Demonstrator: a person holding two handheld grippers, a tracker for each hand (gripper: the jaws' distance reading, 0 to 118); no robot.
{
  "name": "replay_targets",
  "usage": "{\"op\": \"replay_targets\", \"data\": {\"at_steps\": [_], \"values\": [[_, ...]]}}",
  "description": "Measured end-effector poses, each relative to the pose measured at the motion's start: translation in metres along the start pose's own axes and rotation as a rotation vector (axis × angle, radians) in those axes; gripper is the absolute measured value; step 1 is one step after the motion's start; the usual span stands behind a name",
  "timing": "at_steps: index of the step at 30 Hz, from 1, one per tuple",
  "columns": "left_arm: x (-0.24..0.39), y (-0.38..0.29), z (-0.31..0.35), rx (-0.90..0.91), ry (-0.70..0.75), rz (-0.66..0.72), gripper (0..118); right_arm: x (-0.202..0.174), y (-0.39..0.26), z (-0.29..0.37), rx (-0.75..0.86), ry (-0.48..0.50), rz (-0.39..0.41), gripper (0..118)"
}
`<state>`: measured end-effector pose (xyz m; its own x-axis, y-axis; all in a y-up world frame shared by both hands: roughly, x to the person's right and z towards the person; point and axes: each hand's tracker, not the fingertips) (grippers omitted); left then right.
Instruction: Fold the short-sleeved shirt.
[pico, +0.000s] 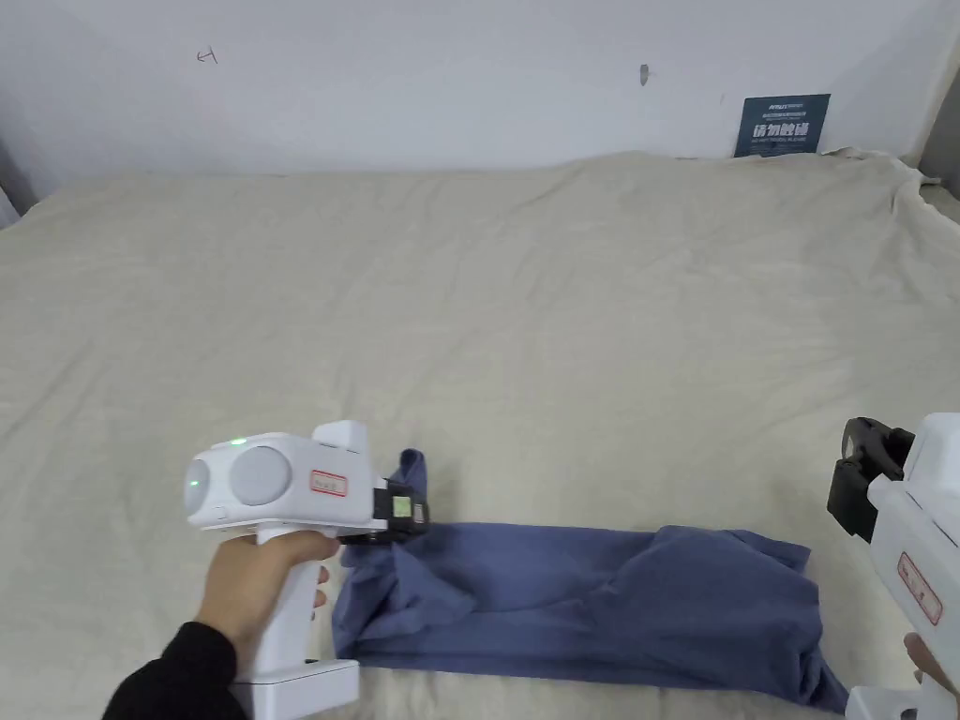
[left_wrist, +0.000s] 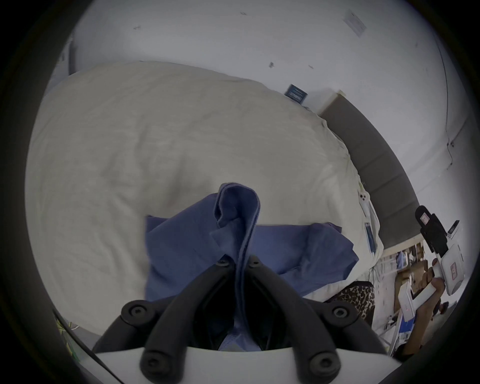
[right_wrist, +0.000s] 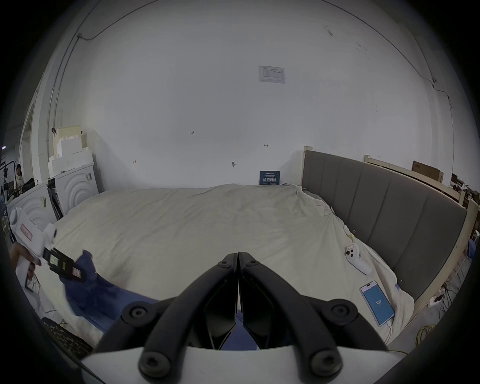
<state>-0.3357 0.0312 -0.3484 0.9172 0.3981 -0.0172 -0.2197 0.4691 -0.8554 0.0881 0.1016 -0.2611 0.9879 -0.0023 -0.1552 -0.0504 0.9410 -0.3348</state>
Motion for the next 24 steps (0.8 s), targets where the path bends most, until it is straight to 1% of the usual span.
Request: {"op": "replay_targets", "data": {"at_steps": [2, 6, 10, 15, 17, 18, 20, 21, 22, 24], "values": [[0.021, -0.005, -0.018, -0.023, -0.028, -0.003, 2, 0.005, -0.002, 0.003, 0.001, -0.011, -0.007, 0], [0.052, -0.016, -0.054, -0.079, -0.018, -0.014, 2, 0.015, -0.005, 0.006, -0.007, -0.03, -0.011, 0], [0.06, -0.024, -0.095, -0.117, -0.04, 0.027, 2, 0.021, -0.007, 0.007, -0.014, -0.047, -0.014, 0], [0.076, -0.033, -0.127, -0.15, 0.026, -0.008, 4, 0.021, -0.008, 0.008, -0.024, -0.051, -0.011, 0], [0.081, -0.036, -0.131, -0.139, 0.04, -0.028, 16, 0.023, -0.009, 0.007, -0.025, -0.05, -0.011, 0], [0.086, -0.04, -0.125, -0.122, 0.05, -0.051, 34, 0.023, -0.009, 0.007, -0.024, -0.052, -0.01, 0], [0.09, -0.042, -0.121, -0.096, 0.045, -0.076, 73, 0.025, -0.01, 0.007, -0.026, -0.052, -0.009, 0], [0.093, -0.042, -0.118, -0.09, 0.049, -0.085, 90, 0.025, -0.01, 0.007, -0.027, -0.052, -0.011, 0], [0.098, -0.045, -0.107, -0.086, 0.055, -0.089, 95, 0.026, -0.01, 0.006, -0.029, -0.051, -0.011, 0], [0.098, -0.04, -0.092, -0.048, 0.036, -0.094, 95, 0.026, -0.01, 0.007, -0.029, -0.051, -0.011, 0]]}}
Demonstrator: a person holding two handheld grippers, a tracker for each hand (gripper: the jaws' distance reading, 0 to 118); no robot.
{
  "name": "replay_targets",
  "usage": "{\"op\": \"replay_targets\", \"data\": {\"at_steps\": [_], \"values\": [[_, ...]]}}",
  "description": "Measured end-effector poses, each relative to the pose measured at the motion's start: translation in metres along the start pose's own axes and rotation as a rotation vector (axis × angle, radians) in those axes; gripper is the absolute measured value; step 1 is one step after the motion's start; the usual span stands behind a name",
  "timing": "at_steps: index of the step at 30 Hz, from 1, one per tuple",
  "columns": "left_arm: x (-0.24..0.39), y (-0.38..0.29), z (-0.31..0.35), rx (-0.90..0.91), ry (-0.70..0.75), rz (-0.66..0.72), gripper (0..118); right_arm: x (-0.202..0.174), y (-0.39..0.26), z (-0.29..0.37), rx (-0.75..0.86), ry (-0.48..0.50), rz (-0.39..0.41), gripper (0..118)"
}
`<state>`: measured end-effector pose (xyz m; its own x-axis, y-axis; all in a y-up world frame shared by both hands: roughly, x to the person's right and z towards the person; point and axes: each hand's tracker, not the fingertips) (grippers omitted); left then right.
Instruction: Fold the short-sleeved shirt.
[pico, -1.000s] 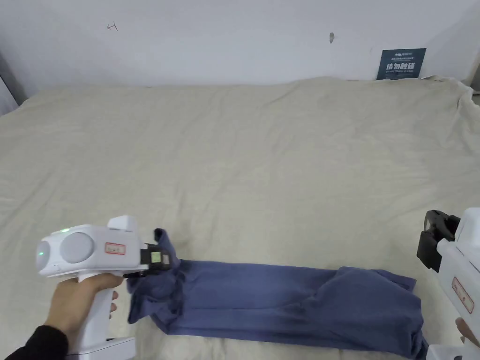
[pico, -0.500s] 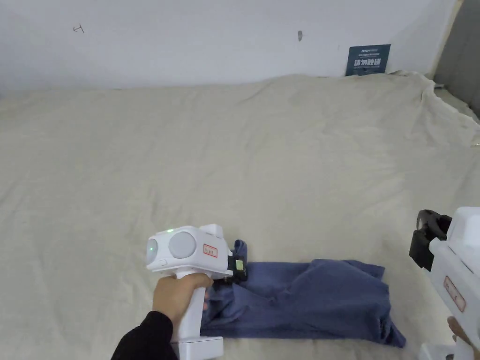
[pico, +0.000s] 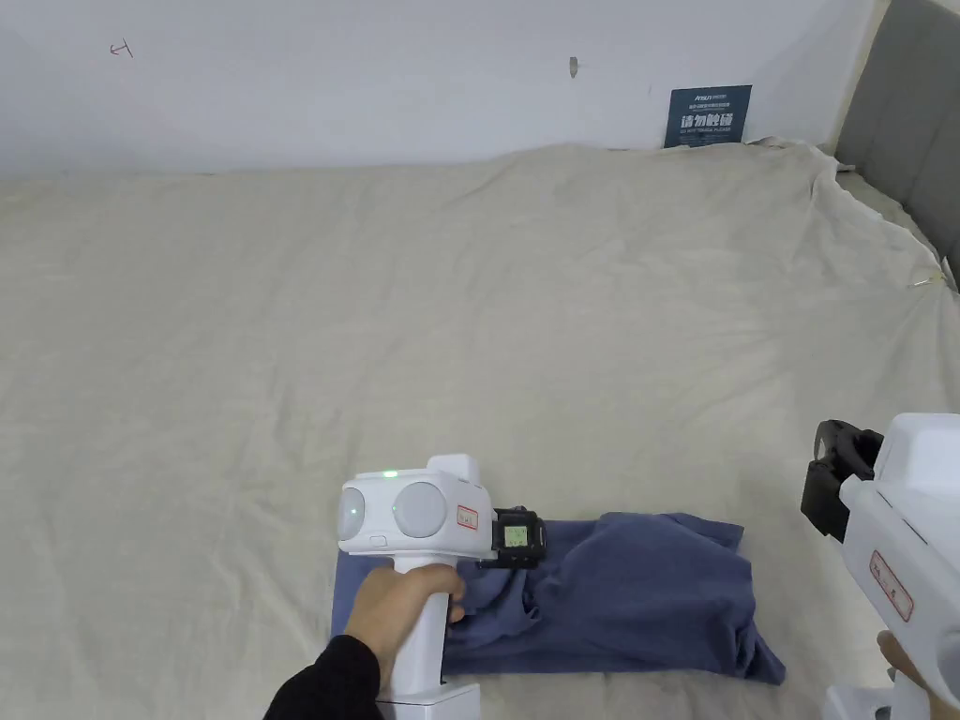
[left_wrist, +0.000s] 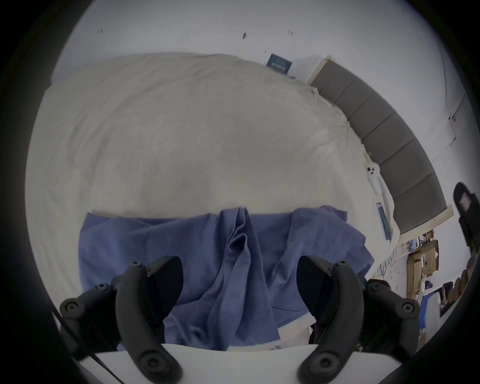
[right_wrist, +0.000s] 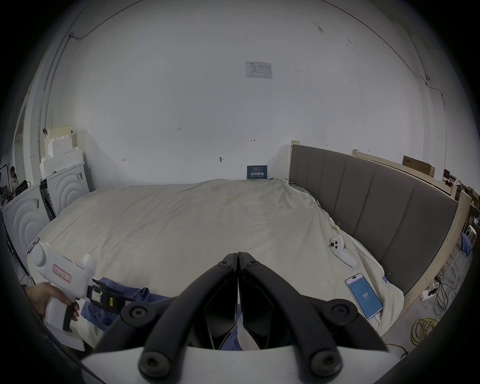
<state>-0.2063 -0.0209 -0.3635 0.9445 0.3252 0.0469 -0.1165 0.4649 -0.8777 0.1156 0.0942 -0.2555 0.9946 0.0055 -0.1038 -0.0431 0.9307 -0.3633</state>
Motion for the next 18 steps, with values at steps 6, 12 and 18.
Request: {"op": "replay_targets", "data": {"at_steps": [6, 12, 18], "values": [[-0.023, 0.018, 0.069, 0.179, 0.018, 0.005, 95, -0.002, 0.003, 0.002, 0.01, 0.008, 0.002, 0], [-0.064, 0.014, 0.09, 0.269, 0.102, 0.0, 57, -0.009, 0.007, 0.003, 0.014, 0.019, 0.006, 0], [-0.093, -0.009, 0.076, 0.32, 0.066, -0.035, 0, -0.011, 0.005, 0.002, 0.001, 0.022, 0.01, 0]]}}
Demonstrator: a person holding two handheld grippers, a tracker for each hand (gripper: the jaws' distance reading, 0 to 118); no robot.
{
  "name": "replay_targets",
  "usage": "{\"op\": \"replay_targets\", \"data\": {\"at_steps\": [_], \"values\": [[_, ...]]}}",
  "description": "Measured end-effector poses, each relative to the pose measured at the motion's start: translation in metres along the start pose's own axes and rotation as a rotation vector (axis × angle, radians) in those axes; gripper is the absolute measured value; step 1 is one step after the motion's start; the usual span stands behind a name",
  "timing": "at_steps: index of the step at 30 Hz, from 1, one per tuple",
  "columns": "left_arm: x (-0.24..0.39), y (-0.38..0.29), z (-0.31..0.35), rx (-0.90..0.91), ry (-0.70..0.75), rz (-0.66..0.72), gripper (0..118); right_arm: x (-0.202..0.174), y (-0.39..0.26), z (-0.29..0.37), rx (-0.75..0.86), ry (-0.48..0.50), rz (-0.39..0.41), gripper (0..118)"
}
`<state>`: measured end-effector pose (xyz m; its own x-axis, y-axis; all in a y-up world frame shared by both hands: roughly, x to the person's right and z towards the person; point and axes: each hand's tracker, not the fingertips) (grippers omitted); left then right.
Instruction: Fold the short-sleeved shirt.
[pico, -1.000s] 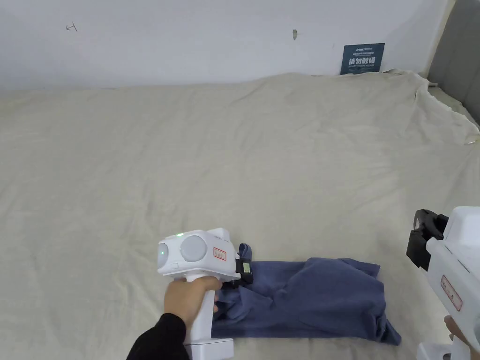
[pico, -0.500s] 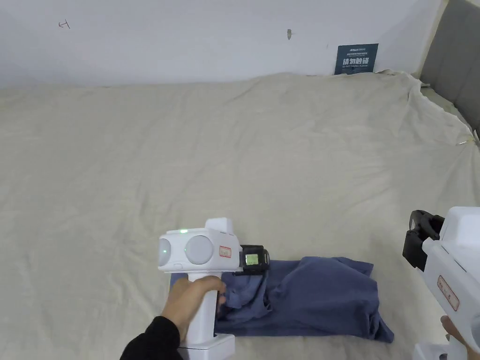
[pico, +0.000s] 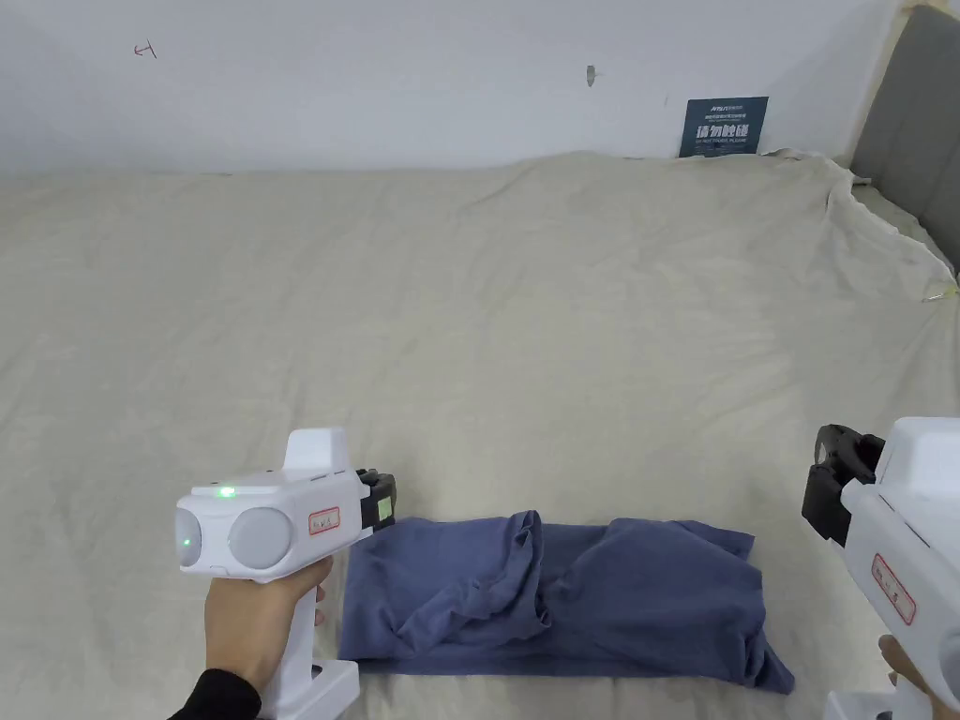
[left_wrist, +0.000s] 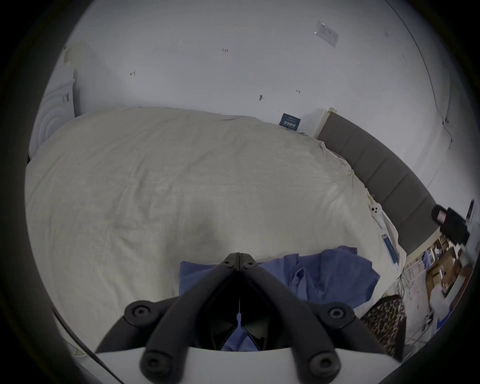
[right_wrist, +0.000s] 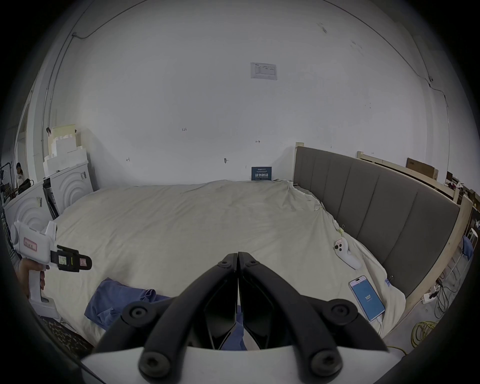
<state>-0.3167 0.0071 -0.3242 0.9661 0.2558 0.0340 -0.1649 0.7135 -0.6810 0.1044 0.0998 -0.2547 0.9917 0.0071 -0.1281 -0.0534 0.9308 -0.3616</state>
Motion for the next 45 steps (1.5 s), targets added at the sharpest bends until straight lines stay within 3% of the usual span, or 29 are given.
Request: {"op": "replay_targets", "data": {"at_steps": [8, 21, 36, 45], "values": [[0.007, -0.051, -0.033, -0.083, 0.012, -0.045, 0, 0.003, -0.005, 0.001, -0.014, -0.012, -0.002, 0], [0.088, -0.103, -0.059, -0.163, -0.08, -0.124, 0, 0.008, -0.01, 0.003, -0.032, -0.013, -0.01, 0], [0.115, -0.099, -0.071, -0.174, -0.108, -0.12, 0, 0.016, -0.01, 0.007, -0.035, -0.025, -0.009, 0], [0.061, -0.037, -0.016, -0.106, -0.198, -0.007, 0, 0.008, -0.006, 0.004, -0.029, -0.004, -0.004, 0]]}}
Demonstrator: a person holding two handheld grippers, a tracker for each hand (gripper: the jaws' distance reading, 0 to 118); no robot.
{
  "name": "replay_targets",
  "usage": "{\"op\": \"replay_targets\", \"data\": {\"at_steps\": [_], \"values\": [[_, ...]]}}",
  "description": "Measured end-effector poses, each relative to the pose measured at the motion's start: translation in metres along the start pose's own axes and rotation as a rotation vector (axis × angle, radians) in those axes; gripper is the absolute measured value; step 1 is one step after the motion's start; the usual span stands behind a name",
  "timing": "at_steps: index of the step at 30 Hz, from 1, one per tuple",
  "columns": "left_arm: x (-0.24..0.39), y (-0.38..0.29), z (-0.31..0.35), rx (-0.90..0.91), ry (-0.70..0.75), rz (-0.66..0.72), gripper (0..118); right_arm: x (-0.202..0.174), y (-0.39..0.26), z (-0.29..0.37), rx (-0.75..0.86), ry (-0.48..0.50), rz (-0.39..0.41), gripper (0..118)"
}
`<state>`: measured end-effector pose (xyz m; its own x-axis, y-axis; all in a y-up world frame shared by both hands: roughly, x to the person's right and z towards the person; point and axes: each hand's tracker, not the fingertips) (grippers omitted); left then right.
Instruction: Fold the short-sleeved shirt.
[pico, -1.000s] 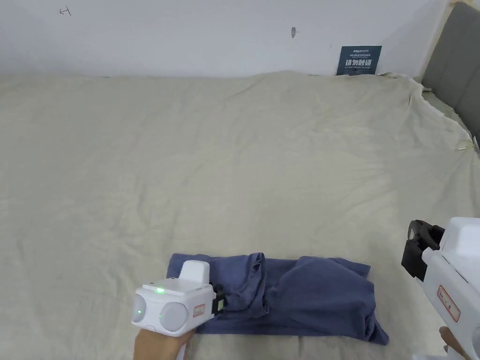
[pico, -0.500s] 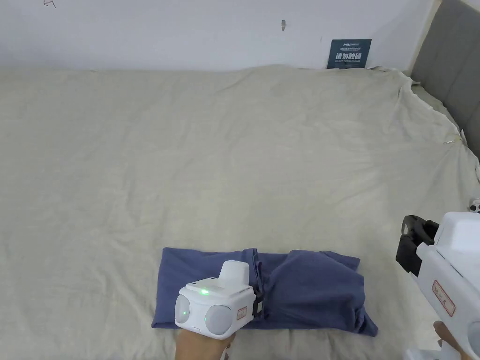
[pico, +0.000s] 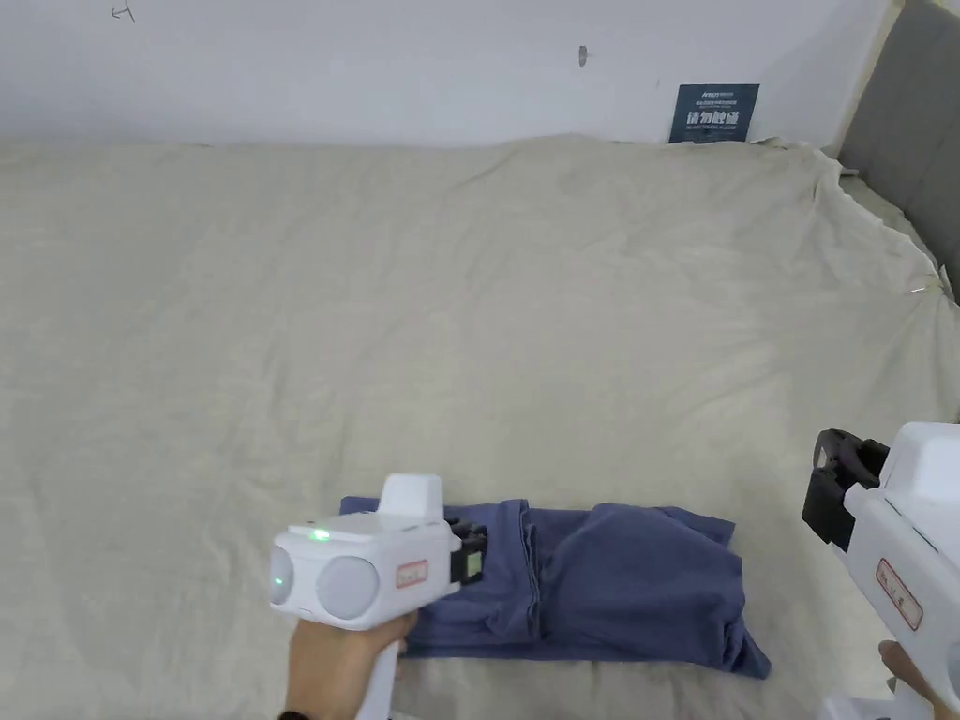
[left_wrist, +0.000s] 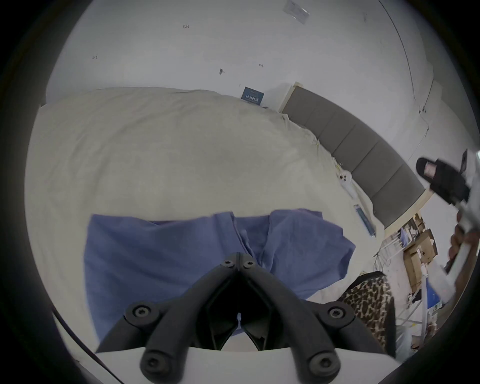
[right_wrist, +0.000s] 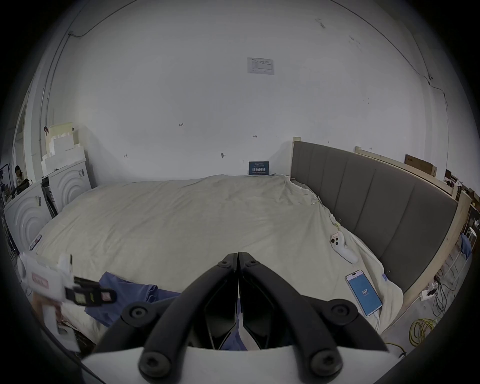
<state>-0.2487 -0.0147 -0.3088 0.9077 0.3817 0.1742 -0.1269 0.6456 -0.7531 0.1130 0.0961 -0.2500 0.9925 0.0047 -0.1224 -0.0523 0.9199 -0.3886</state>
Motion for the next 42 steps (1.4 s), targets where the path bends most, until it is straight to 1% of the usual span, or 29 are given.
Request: {"op": "replay_targets", "data": {"at_steps": [2, 4, 6, 8, 10, 11, 13, 14, 15, 16, 23, 24, 26, 27, 30, 32, 33, 34, 35, 38, 40, 42], "values": [[-0.019, 0.012, 0.016, -0.011, -0.02, 0.03, 0, -0.004, 0.002, -0.001, 0.004, 0.009, 0.004, 0], [-0.039, 0.02, 0.031, -0.016, -0.023, 0.092, 0, -0.007, 0.003, -0.002, 0.007, 0.013, 0.007, 0], [-0.065, 0.026, 0.042, -0.024, -0.056, 0.167, 0, -0.011, 0.005, -0.004, 0.01, 0.022, 0.005, 0], [-0.085, 0.029, 0.048, -0.045, -0.046, 0.222, 0, -0.014, 0.005, -0.006, 0.009, 0.027, 0.006, 0], [-0.105, 0.028, 0.049, -0.066, -0.022, 0.258, 7, -0.017, 0.005, -0.008, 0.007, 0.031, 0.008, 0], [-0.116, 0.025, 0.048, -0.066, -0.023, 0.273, 15, -0.019, 0.005, -0.009, 0.004, 0.034, 0.009, 0], [-0.131, 0.02, 0.043, -0.094, -0.016, 0.322, 57, -0.022, 0.004, -0.01, -0.002, 0.036, 0.013, 0], [-0.139, 0.018, 0.038, -0.124, -0.017, 0.342, 75, -0.024, 0.004, -0.011, -0.007, 0.038, 0.017, 0], [-0.143, 0.015, 0.035, -0.148, -0.017, 0.359, 89, -0.025, 0.003, -0.011, -0.011, 0.039, 0.019, 0], [-0.148, 0.012, 0.031, -0.164, -0.02, 0.374, 92, -0.025, 0.003, -0.012, -0.014, 0.039, 0.022, 0], [-0.186, -0.004, 0.001, -0.204, -0.076, 0.425, 91, -0.029, 0.002, -0.015, -0.034, 0.025, 0.025, 0], [-0.188, -0.005, -0.003, -0.209, -0.083, 0.434, 88, -0.03, 0.002, -0.016, -0.037, 0.024, 0.026, 0], [-0.189, -0.008, -0.009, -0.21, -0.119, 0.446, 77, -0.03, 0.001, -0.017, -0.044, 0.022, 0.029, 0], [-0.179, -0.009, -0.006, -0.21, -0.139, 0.442, 71, -0.031, 0.001, -0.018, -0.047, 0.021, 0.032, 0], [-0.172, -0.009, -0.016, -0.219, -0.165, 0.405, 69, -0.031, 0.001, -0.02, -0.054, 0.021, 0.037, 0], [-0.178, -0.009, -0.026, -0.222, -0.155, 0.373, 68, -0.032, 0.001, -0.021, -0.058, 0.019, 0.039, 0], [-0.179, -0.008, -0.026, -0.221, -0.156, 0.367, 59, -0.031, 0.0, -0.022, -0.059, 0.02, 0.038, 0], [-0.18, -0.007, -0.026, -0.22, -0.152, 0.36, 45, -0.031, 0.0, -0.023, -0.059, 0.02, 0.037, 0], [-0.165, -0.007, -0.026, -0.22, -0.139, 0.349, 33, -0.031, 0.0, -0.023, -0.059, 0.021, 0.035, 0], [-0.168, -0.01, -0.026, -0.216, -0.105, 0.331, 26, -0.031, -0.001, -0.025, -0.06, 0.027, 0.03, 0], [-0.168, -0.009, -0.024, -0.205, -0.106, 0.342, 17, -0.032, -0.001, -0.025, -0.06, 0.029, 0.032, 0], [-0.16, -0.008, -0.02, -0.188, -0.088, 0.317, 12, -0.031, -0.001, -0.026, -0.06, 0.031, 0.033, 0]]}}
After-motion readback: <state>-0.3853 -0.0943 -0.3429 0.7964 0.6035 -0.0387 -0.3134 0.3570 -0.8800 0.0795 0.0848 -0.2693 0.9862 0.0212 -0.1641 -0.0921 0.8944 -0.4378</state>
